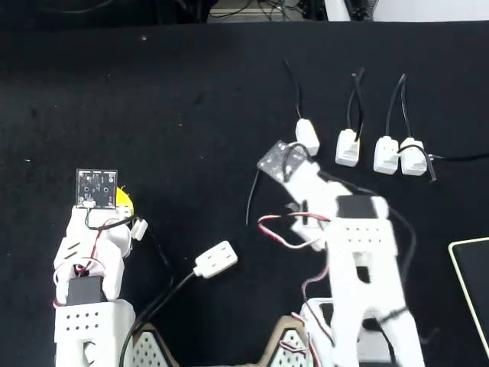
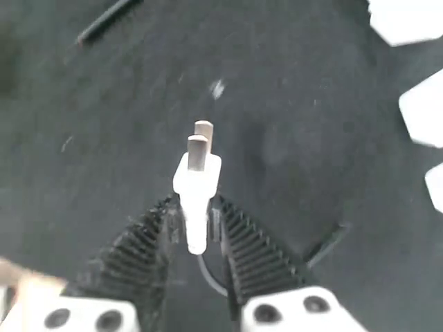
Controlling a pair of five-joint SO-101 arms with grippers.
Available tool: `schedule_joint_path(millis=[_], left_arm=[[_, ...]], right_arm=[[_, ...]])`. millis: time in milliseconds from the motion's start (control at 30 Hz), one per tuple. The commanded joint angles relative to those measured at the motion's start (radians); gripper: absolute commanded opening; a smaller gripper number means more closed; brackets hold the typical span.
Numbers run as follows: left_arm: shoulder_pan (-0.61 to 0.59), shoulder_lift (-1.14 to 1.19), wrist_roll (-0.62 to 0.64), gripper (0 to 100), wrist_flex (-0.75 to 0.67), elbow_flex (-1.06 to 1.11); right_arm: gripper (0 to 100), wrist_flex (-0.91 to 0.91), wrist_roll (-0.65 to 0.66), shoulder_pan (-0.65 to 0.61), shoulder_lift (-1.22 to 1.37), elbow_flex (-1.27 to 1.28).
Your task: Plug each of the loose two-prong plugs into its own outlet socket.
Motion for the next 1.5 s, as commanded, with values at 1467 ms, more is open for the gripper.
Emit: schedule_joint_path(millis=[1467], left_arm=[[0.001, -0.011, 0.011, 8, -0.017, -0.070]], right_arm=[[1.1, -0.084, -0.100, -0.204, 0.124, 0.096]])
